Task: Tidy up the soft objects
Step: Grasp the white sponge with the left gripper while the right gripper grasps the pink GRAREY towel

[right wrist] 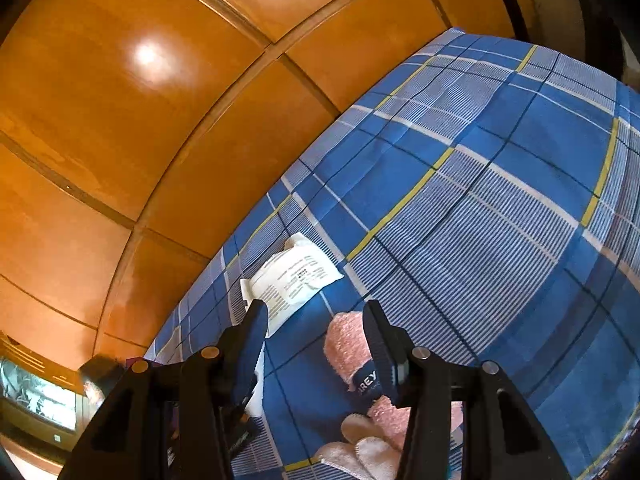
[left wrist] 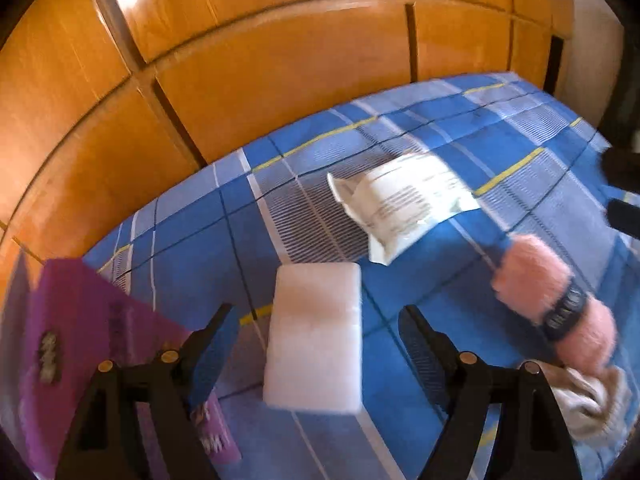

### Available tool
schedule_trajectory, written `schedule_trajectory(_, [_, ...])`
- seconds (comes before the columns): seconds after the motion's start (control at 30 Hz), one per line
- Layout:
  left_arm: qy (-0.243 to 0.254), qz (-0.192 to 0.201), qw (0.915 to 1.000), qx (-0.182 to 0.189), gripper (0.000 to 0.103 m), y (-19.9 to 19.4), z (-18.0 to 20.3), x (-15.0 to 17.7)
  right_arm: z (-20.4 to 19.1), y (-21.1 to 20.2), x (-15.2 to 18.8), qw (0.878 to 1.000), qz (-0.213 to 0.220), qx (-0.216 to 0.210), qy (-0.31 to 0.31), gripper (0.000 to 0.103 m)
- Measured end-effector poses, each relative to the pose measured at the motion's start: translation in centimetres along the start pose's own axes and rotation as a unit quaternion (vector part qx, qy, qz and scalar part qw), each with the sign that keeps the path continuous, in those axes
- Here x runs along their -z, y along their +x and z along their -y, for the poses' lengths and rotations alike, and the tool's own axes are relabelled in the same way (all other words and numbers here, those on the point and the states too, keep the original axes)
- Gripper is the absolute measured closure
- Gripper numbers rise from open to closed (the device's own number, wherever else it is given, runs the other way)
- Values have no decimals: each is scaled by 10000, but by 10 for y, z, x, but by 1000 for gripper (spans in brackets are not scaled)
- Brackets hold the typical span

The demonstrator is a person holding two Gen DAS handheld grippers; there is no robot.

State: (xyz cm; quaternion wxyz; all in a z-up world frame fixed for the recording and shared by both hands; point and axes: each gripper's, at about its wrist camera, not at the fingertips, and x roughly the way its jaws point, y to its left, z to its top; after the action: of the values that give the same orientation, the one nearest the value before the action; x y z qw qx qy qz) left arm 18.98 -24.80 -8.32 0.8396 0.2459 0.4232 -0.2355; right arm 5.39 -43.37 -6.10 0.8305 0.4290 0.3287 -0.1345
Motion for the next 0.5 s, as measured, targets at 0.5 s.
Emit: schedule_trajectory(0.5, [-122,-167,9977,643,49,10,-4,35,12,40,5,9925,-983,721,-26,53])
